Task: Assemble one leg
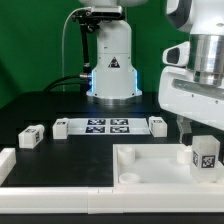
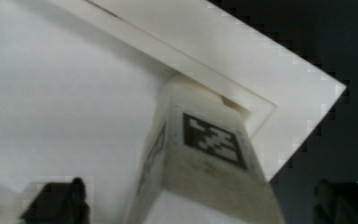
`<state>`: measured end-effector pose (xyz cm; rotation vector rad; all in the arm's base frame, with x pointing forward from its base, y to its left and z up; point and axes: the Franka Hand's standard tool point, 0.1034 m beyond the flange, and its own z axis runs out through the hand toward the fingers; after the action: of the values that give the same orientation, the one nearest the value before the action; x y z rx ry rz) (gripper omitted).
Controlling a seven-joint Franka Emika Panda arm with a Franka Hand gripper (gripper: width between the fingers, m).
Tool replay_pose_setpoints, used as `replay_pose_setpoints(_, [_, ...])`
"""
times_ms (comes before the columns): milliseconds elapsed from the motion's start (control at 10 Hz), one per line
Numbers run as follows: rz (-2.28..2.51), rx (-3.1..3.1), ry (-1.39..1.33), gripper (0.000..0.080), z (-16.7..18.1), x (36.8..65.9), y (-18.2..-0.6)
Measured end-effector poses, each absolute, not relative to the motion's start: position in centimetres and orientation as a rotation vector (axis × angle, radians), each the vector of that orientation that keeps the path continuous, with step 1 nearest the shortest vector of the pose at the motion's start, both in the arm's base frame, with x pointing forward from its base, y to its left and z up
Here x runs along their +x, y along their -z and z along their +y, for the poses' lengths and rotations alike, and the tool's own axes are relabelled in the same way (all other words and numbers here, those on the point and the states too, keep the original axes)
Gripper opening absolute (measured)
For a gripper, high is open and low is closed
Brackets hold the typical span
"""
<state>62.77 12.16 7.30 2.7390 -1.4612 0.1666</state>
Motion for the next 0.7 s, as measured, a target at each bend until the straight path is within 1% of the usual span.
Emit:
replay_pose_setpoints(200, [-1.099, 2.891, -0.162, 0.0648, 12.26, 62.81, -7.45])
replay_pose_setpoints(400, [-0.594, 3.016, -0.144, 0.0649, 12.31, 62.74, -7.40])
replay_pose_setpoints(700, [-0.058, 3.059, -0.089, 0.0649, 11.46, 62.57, -7.28])
